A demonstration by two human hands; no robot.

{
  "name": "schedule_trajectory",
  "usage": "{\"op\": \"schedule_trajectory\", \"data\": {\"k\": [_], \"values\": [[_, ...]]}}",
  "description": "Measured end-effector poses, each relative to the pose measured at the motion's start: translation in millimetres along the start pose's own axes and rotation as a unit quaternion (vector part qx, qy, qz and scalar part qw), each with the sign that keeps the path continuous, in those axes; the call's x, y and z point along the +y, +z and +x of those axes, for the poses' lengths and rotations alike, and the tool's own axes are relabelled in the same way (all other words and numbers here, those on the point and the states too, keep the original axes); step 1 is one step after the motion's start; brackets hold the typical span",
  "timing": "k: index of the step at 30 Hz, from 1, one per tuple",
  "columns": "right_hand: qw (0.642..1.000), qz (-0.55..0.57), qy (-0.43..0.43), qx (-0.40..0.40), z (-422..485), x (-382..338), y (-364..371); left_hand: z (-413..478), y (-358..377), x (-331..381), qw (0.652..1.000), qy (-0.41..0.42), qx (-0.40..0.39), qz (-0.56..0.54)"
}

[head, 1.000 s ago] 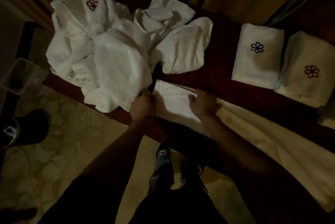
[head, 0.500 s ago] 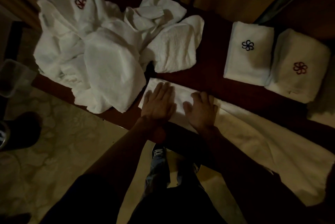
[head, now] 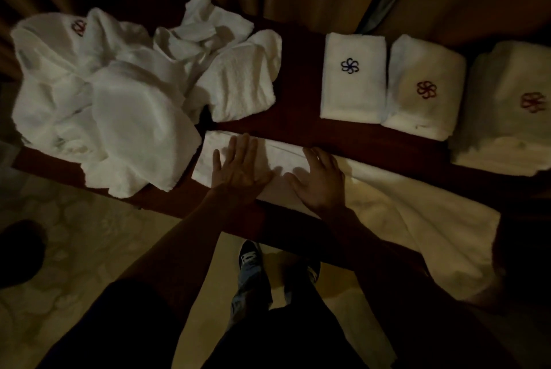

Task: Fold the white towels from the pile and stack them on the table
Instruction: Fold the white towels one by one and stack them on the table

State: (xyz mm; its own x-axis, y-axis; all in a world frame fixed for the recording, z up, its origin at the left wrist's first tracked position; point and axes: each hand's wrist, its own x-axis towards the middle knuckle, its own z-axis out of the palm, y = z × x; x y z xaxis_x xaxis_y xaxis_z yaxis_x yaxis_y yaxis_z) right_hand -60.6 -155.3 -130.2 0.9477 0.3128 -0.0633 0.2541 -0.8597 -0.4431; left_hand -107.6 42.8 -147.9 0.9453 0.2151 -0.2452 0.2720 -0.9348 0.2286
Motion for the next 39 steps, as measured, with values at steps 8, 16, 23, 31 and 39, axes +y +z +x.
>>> {"op": "schedule_trajectory", "data": {"k": [8, 16, 23, 31, 39], "values": [[0.993, -0.01, 0.058, 0.099, -43.7, 76.7, -49.9, 0.4, 1.1, 102.2, 0.985, 0.148, -0.085, 0.0], [0.978, 0.0, 0.162, 0.133, -120.7, 179.5, -97.2, -16.8, 41.7, 219.3, 0.942, 0.33, -0.054, 0.039], [0.965, 0.02, 0.242, 0.099, -187.5, 250.2, -112.7, -36.7, 70.5, 292.3, 0.903, 0.418, -0.081, 0.058], [0.96, 0.039, 0.264, -0.084, -222.9, 283.4, -123.1, -39.5, 89.2, 306.6, 0.909, 0.403, -0.078, 0.078], [0.964, 0.071, 0.204, 0.155, -227.9, 285.0, -120.9, -37.8, 83.3, 311.6, 0.921, 0.38, -0.08, 0.041]]}}
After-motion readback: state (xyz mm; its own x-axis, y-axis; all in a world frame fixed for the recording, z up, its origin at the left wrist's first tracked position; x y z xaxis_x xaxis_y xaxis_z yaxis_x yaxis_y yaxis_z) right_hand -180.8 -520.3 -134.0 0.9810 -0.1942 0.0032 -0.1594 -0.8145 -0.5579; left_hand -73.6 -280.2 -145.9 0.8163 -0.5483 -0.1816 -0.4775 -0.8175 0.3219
